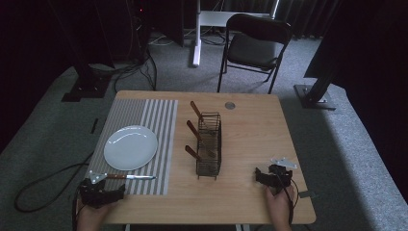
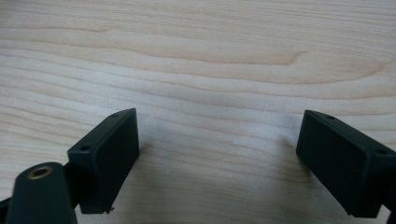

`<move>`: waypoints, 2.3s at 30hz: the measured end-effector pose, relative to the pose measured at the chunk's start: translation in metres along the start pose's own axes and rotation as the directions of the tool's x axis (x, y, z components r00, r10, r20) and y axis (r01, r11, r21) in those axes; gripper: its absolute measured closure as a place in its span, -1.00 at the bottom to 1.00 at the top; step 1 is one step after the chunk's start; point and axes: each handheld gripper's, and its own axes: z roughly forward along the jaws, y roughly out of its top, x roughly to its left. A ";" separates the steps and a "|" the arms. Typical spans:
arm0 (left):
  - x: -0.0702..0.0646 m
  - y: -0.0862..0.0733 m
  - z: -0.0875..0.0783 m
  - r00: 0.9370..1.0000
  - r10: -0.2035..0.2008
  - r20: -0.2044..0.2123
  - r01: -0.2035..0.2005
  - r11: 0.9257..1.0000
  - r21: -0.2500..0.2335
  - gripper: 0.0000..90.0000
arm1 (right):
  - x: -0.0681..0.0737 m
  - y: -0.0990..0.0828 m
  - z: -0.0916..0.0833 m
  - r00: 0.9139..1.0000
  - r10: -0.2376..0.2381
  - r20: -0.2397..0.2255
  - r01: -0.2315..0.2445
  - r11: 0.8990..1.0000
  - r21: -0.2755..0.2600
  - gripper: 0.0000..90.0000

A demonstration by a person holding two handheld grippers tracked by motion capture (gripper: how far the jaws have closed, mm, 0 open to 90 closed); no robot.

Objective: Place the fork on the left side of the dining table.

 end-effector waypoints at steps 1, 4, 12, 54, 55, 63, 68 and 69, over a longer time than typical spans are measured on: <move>0.000 0.000 0.000 1.000 -0.006 0.003 0.006 1.000 -0.002 -0.94 | 0.000 0.000 0.000 1.000 0.000 0.000 0.000 1.000 0.000 -0.71; -0.004 0.003 -0.002 1.000 0.013 0.006 -0.013 1.000 0.003 -0.94 | 0.000 0.000 0.000 1.000 0.000 0.000 0.000 1.000 0.000 -0.71; -0.020 0.014 -0.005 0.996 0.071 0.054 -0.070 0.997 -0.011 -0.94 | 0.000 0.000 0.000 1.000 0.000 0.000 0.000 1.000 0.000 -0.72; -0.061 0.109 -0.002 0.963 0.195 0.188 -0.173 0.977 -0.126 -0.89 | 0.000 0.000 0.000 1.000 -0.001 0.000 0.001 1.000 -0.002 -0.71; -0.062 0.112 -0.002 0.962 0.196 0.189 -0.172 0.976 -0.132 -0.89 | 0.000 0.000 0.000 1.000 -0.001 0.000 0.001 1.000 -0.001 -0.71; -0.069 0.123 0.005 0.960 0.164 0.225 -0.133 0.980 -0.149 -0.86 | 0.000 0.000 0.000 1.000 -0.001 0.000 0.001 1.000 -0.001 -0.72; -0.072 0.136 0.005 0.957 0.159 0.244 -0.123 0.980 -0.155 -0.86 | 0.000 0.000 0.000 1.000 -0.001 0.000 0.001 1.000 -0.001 -0.72; -0.073 0.139 0.005 0.957 0.169 0.237 -0.133 0.978 -0.160 -0.86 | 0.000 0.000 0.000 1.000 -0.001 -0.001 0.001 1.000 -0.001 -0.71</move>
